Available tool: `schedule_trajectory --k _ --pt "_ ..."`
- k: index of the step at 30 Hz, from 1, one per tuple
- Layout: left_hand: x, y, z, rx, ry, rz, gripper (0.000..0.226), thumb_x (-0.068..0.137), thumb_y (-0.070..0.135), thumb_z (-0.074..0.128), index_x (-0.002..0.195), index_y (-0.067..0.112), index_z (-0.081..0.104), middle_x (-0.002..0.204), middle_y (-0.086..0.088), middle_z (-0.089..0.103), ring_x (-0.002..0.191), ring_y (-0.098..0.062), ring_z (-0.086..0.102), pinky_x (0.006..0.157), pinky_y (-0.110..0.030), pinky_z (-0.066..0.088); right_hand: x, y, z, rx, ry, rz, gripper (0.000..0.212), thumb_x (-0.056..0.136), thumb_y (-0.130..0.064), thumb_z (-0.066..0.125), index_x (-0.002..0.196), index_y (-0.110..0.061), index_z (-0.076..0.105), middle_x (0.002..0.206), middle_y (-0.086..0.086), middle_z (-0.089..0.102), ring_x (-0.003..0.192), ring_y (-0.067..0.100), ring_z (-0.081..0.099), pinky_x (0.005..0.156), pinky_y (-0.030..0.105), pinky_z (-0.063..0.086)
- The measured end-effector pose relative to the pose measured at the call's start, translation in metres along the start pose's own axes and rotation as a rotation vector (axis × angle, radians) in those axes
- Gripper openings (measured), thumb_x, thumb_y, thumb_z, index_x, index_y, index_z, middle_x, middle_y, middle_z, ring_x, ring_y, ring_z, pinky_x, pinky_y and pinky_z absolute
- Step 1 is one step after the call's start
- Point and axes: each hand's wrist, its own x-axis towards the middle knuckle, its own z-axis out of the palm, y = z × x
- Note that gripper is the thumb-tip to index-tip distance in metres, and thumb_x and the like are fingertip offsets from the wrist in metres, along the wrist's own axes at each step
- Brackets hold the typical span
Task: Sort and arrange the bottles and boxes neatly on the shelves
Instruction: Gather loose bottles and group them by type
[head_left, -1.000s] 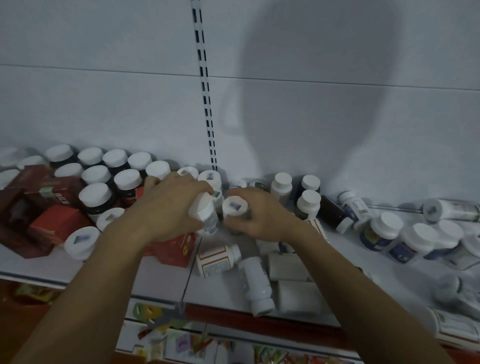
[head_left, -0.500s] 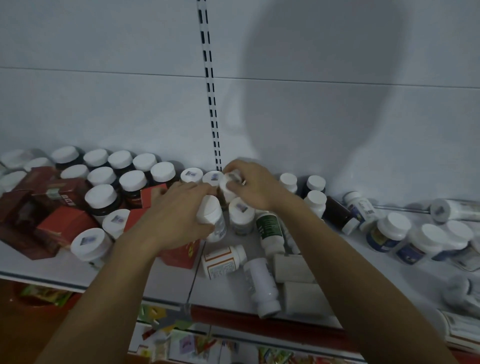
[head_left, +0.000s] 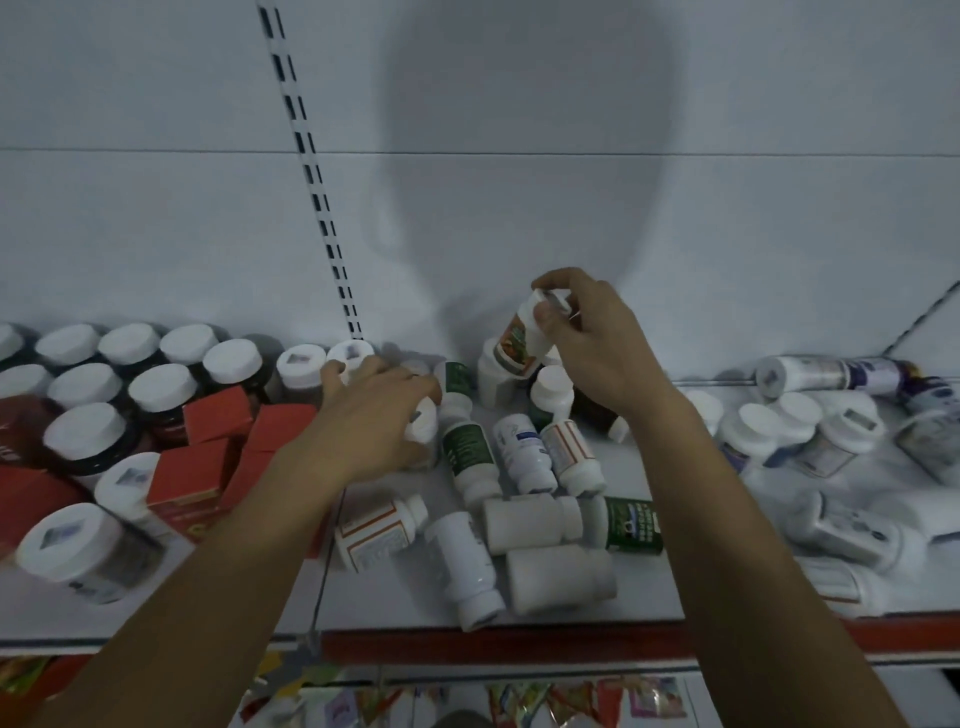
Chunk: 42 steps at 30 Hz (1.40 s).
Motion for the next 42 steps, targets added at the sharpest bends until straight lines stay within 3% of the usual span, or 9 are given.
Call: schedule_trajectory --k 5,11,14,22,26,29,32,39,42 --pt "0.002 -0.003 0.002 0.066 -0.046 -0.087 0.044 0.073 0.035 0.075 0.104 0.045 0.045 0.102 0.015 0.038 0.119 -0.023 0.037 0.096 -0.054 0.024 -0.006 0.014 -0.01 -0.02 0.018 0.044 0.026 0.103 -0.026 0.052 0.128 -0.027 0.057 0.109 0.005 0.05 0.082 0.003 0.053 0.067 0.008 0.035" --pt "0.018 -0.006 -0.008 0.129 -0.087 -0.147 0.032 0.084 0.059 0.063 0.109 0.041 0.056 0.116 0.007 0.051 0.127 -0.025 0.038 0.108 -0.062 0.018 -0.012 0.018 -0.009 -0.003 0.012 0.04 0.027 0.104 -0.025 0.051 0.13 -0.026 0.056 0.109 0.003 0.049 0.083 0.005 0.054 0.068 0.009 0.037" --pt "0.038 0.008 -0.016 0.195 -0.085 -0.205 0.026 0.087 0.048 0.061 0.105 0.039 0.044 0.118 0.001 0.055 0.124 -0.031 0.042 0.11 -0.059 0.019 -0.014 0.02 -0.009 -0.004 0.007 0.046 0.028 0.104 -0.025 0.051 0.131 -0.026 0.055 0.11 0.002 0.048 0.083 0.003 0.053 0.064 0.004 0.037" --pt "0.065 0.029 0.0 0.441 -0.166 -0.28 0.076 0.078 0.039 0.072 0.144 0.026 0.038 0.133 -0.001 0.056 0.127 -0.032 0.047 0.112 -0.062 0.019 -0.02 0.039 -0.027 -0.014 0.103 0.035 0.025 0.103 -0.029 0.052 0.127 -0.03 0.055 0.111 0.004 0.052 0.09 0.005 0.055 0.073 0.012 0.039" --pt "0.068 0.035 -0.014 0.324 -0.228 -0.296 0.062 0.078 0.043 0.07 0.135 0.037 0.046 0.125 -0.001 0.055 0.122 -0.034 0.05 0.106 -0.059 0.034 -0.023 0.047 -0.035 -0.01 0.127 0.038 0.025 0.103 -0.029 0.051 0.127 -0.03 0.055 0.111 0.002 0.051 0.093 0.007 0.055 0.075 0.014 0.041" --pt "0.071 0.04 -0.041 0.207 -0.2 -0.289 0.041 0.083 0.038 0.068 0.12 0.024 0.059 0.107 -0.001 0.056 0.104 -0.026 0.057 0.093 -0.044 0.047 -0.023 0.053 -0.043 -0.031 0.166 0.025 0.026 0.103 -0.026 0.051 0.129 -0.028 0.056 0.111 0.004 0.049 0.088 0.004 0.055 0.068 0.004 0.037" --pt "0.068 0.041 -0.07 0.065 -0.103 -0.259 0.039 0.09 0.039 0.064 0.124 0.021 0.058 0.12 -0.008 0.061 0.102 -0.027 0.057 0.089 -0.039 0.05 -0.022 0.062 -0.057 -0.078 0.239 -0.006 0.029 0.104 -0.022 0.051 0.132 -0.023 0.056 0.112 0.005 0.046 0.08 0.005 0.054 0.069 0.003 0.036" --pt "0.065 0.102 -0.088 -0.368 0.163 0.003 0.032 0.082 0.025 0.063 0.114 0.03 0.066 0.102 0.007 0.059 0.091 -0.016 0.055 0.069 -0.024 0.04 -0.019 0.119 -0.096 -0.309 0.193 0.172 0.037 0.102 -0.017 0.052 0.139 -0.016 0.052 0.126 0.019 0.044 0.097 0.037 0.058 0.092 0.039 0.048" --pt "0.077 0.139 -0.079 -0.432 0.167 0.093 0.035 0.081 0.022 0.064 0.116 0.028 0.067 0.107 0.004 0.059 0.096 -0.016 0.055 0.076 -0.026 0.04 -0.013 0.143 -0.106 -0.42 0.035 0.275 0.039 0.1 -0.015 0.052 0.138 -0.015 0.051 0.127 0.022 0.045 0.1 0.043 0.057 0.096 0.048 0.048"
